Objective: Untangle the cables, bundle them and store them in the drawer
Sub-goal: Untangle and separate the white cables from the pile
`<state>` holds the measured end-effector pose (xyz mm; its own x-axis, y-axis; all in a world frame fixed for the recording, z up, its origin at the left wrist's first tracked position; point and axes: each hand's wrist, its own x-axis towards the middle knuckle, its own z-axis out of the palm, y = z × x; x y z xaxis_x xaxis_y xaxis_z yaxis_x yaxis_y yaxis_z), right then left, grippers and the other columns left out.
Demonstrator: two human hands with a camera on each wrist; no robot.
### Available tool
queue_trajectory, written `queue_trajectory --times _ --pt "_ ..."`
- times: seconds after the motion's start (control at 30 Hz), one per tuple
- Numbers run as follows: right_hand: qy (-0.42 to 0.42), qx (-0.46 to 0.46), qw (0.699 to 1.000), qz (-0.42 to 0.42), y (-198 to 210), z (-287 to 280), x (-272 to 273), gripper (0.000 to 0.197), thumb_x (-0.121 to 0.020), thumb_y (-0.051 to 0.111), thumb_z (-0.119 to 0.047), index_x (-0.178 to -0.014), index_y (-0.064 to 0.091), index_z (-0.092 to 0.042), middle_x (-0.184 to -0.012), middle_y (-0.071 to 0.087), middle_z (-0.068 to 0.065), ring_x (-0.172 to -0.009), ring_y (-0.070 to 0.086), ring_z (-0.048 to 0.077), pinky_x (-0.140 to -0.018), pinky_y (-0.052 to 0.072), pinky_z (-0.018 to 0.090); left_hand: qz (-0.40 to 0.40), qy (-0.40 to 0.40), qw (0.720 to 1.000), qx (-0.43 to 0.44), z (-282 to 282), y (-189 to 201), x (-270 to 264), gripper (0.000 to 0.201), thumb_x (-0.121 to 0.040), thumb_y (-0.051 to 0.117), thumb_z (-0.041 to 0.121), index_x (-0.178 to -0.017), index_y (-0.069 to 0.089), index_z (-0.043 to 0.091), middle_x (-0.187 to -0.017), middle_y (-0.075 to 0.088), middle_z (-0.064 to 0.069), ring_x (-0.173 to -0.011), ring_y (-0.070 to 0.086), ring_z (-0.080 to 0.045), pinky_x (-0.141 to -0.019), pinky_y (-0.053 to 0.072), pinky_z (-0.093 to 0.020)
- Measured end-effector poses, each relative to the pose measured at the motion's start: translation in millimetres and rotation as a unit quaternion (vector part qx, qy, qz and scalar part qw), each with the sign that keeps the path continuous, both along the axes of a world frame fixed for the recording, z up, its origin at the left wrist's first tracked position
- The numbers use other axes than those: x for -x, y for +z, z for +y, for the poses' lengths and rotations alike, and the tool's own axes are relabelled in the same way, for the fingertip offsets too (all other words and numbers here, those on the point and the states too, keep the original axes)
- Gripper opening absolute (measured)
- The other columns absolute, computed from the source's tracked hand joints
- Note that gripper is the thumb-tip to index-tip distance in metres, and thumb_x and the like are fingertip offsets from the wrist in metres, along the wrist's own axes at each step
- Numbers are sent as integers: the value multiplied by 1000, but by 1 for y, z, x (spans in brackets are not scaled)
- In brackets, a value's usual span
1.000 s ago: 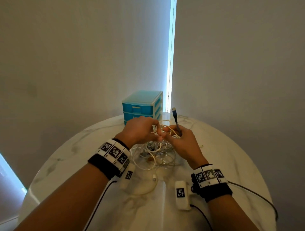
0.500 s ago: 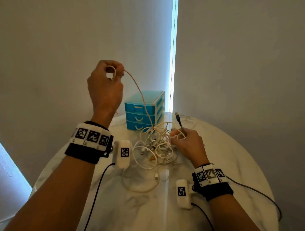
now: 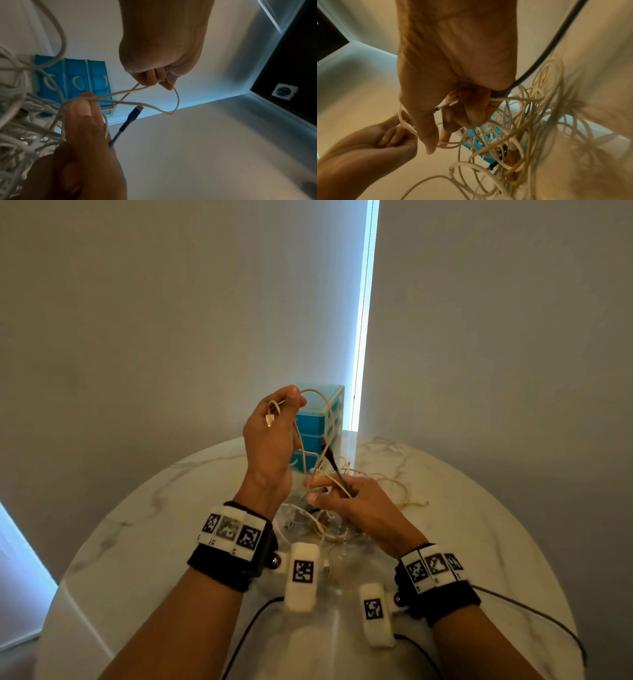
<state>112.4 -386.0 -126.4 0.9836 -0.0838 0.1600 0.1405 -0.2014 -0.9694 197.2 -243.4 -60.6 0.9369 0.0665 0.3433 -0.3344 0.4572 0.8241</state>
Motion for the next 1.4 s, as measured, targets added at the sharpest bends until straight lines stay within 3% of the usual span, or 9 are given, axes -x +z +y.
queue_trajectory --times 0.1,0.57,0.67,0.73,0.9,1.03,1.17,1.27,1.4 --pt "-34 23 998 -39 -5 -2 -6 13 -93 83 -20 -106 85 -21 -102 83 -4 -98 78 8 -88 59 23 17 -5 1000 24 11 -12 -12 12 -102 71 24 -112 74 17 -91 74 1 -47 35 -6 -44 34 -21" --pt "-265 -3 949 -169 -4 -1 -9 14 -90 85 -34 -97 74 -30 -95 76 -13 -92 71 2 -87 57 30 14 -83 994 -69 35 -57 -8 17 -106 64 18 -117 76 21 -74 42 -2 -55 25 -10 -47 26 -25" --pt "-113 -17 985 -128 2 9 -1 15 -89 87 -26 -98 77 -21 -96 79 -5 -74 70 -1 -69 52 14 10 -83 995 -50 34 -55 -4 19 -108 61 16 -120 75 20 -76 44 -2 -54 28 -9 -48 29 -22" --pt "-25 14 996 -85 -1 23 0 21 -88 88 -28 -106 80 -20 -106 81 -6 -87 75 0 -78 58 18 16 -110 994 -16 34 -54 -1 21 -109 58 15 -125 71 17 -70 44 3 -53 28 -7 -46 31 -20" --pt "-44 31 994 -94 -5 31 -1 14 -95 81 -33 -100 86 -21 -96 83 -7 -95 78 8 -87 58 24 22 -127 991 48 41 -46 -5 22 -111 53 11 -125 69 15 -67 41 8 -54 27 -5 -47 30 -17" --pt "-131 -92 973 -169 13 16 5 15 -99 75 -33 -99 85 -21 -96 83 -3 -64 67 -6 -61 47 8 -16 -88 987 -130 51 -47 0 21 -106 61 17 -121 75 23 -84 60 11 -67 47 -4 -62 39 -22" --pt "-151 -136 963 -178 21 6 9 22 -99 73 -43 -112 81 -28 -107 83 -5 -57 60 -6 -61 41 11 -72 -168 906 -381 44 -46 17 22 -94 77 43 -115 75 48 -126 59 8 -114 61 -12 -93 52 -30" --pt "-150 -158 960 -177 26 4 11 22 -98 72 -41 -113 80 -27 -111 82 -6 -59 61 -6 -60 43 10 -131 -165 869 -447 39 -46 20 22 -89 76 58 -109 78 48 -111 70 15 -100 66 -10 -93 57 -37" --pt "-125 -123 973 -152 10 2 3 30 -94 74 -45 -112 82 -23 -82 76 -21 -58 60 -7 -55 43 9 -147 -68 915 -370 43 -47 14 14 -93 77 44 -100 79 31 -95 77 16 -82 64 -12 -81 54 -33"
